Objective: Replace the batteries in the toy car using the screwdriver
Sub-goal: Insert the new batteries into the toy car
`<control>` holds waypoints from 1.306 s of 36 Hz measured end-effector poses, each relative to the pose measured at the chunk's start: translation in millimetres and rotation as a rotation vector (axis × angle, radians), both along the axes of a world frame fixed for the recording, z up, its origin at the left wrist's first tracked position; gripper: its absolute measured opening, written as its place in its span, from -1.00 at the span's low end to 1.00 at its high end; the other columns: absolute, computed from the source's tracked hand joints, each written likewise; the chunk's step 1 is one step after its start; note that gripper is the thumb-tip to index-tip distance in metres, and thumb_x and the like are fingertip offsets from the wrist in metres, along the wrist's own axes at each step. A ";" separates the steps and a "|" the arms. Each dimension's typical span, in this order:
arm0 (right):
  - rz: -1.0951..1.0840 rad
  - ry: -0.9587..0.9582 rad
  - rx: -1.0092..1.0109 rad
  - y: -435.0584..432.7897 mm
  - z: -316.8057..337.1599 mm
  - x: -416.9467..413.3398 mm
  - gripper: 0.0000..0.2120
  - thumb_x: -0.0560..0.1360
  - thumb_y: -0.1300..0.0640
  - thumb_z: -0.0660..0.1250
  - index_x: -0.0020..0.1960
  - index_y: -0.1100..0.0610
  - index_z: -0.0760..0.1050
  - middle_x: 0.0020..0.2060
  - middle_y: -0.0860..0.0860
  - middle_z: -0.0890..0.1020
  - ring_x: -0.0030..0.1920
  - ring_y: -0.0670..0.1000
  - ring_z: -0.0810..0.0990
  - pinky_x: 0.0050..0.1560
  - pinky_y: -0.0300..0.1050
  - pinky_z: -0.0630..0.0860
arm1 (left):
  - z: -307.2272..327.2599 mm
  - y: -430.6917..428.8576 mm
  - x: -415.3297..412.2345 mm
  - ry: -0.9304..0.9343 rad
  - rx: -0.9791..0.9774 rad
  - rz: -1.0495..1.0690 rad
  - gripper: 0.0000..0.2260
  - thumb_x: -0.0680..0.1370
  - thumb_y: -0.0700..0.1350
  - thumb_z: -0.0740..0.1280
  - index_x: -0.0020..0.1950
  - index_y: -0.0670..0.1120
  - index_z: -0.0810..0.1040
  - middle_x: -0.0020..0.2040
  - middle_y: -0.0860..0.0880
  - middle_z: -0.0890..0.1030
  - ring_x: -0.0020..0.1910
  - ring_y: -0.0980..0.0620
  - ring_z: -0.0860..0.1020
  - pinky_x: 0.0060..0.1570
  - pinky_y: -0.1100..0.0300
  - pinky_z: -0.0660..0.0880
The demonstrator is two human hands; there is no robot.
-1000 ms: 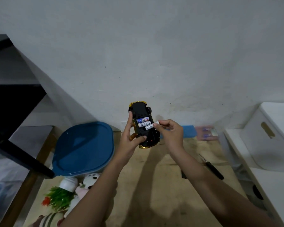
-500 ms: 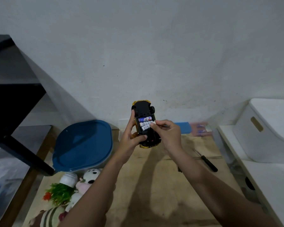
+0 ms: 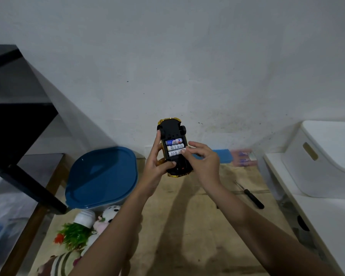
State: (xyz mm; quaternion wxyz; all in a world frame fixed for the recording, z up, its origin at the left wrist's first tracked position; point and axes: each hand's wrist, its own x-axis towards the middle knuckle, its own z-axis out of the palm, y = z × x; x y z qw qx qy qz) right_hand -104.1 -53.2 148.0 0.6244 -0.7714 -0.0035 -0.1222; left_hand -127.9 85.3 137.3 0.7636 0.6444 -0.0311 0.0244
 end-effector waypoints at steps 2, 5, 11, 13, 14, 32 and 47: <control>0.075 0.110 0.201 -1.7 9.3 1.5 -0.88 0.36 0.31 0.47 -0.11 0.29 0.62 -0.06 0.05 0.64 -0.17 -0.22 0.63 -0.09 -0.36 0.56 | 1.9 0.8 -0.5 0.001 -0.007 -0.004 -0.20 0.35 -0.22 0.39 0.45 0.30 0.16 0.28 0.06 0.46 0.22 -0.11 0.52 0.17 -0.14 0.49; 0.160 0.256 0.298 -5.2 17.5 6.6 -0.69 0.34 0.31 0.47 0.07 0.21 0.54 -0.02 0.10 0.65 -0.09 -0.07 0.65 -0.06 -0.19 0.60 | 4.3 2.3 -0.4 -0.005 -0.008 -0.012 -0.19 0.29 -0.14 0.42 0.43 0.32 0.19 0.28 0.08 0.46 0.25 -0.15 0.49 0.17 -0.18 0.48; 0.430 0.457 0.380 -19.7 26.2 17.5 -0.53 0.41 0.33 0.39 0.28 0.12 0.44 0.06 0.18 0.64 0.01 0.05 0.64 0.03 -0.15 0.57 | 4.7 4.2 0.7 0.000 0.004 -0.038 -0.24 0.40 -0.20 0.38 0.47 0.27 0.14 0.31 0.02 0.43 0.21 -0.12 0.53 0.18 -0.18 0.48; 0.441 0.453 0.373 -20.2 26.9 18.2 -0.56 0.41 0.34 0.39 0.27 0.14 0.47 0.06 0.16 0.65 0.03 0.05 0.64 0.10 -0.12 0.55 | 4.9 1.9 1.5 0.001 0.015 -0.016 -0.29 0.45 -0.16 0.39 0.46 0.29 0.14 0.27 0.08 0.46 0.19 -0.06 0.55 0.17 -0.14 0.50; 0.424 0.447 0.375 -19.9 25.9 18.4 -0.56 0.40 0.34 0.39 0.27 0.15 0.47 0.06 0.16 0.65 0.05 0.07 0.64 0.14 -0.08 0.54 | 4.8 0.6 2.3 -0.004 0.032 0.001 -0.31 0.48 -0.15 0.39 0.46 0.30 0.14 0.25 0.10 0.47 0.18 -0.05 0.56 0.17 -0.14 0.50; 0.275 0.330 0.190 -11.1 12.9 23.5 -0.54 0.34 0.39 0.45 0.23 0.29 0.49 0.04 0.24 0.64 -0.18 -0.07 0.64 -0.15 -0.30 0.60 | -12.4 -3.9 14.4 0.043 0.012 0.101 -0.40 0.56 -0.28 0.26 0.45 0.26 0.22 0.27 -0.06 0.50 0.15 0.01 0.57 0.08 0.04 0.55; 0.174 0.253 0.091 0.9 -0.3 25.6 -0.67 0.43 0.28 0.40 0.19 0.23 0.55 0.01 0.18 0.66 -0.06 0.02 0.66 -0.03 -0.20 0.60 | -15.4 -10.1 23.7 0.051 -0.001 0.239 -0.52 0.59 -0.19 0.24 0.37 0.29 0.28 0.21 -0.07 0.55 0.07 0.05 0.60 0.00 0.13 0.58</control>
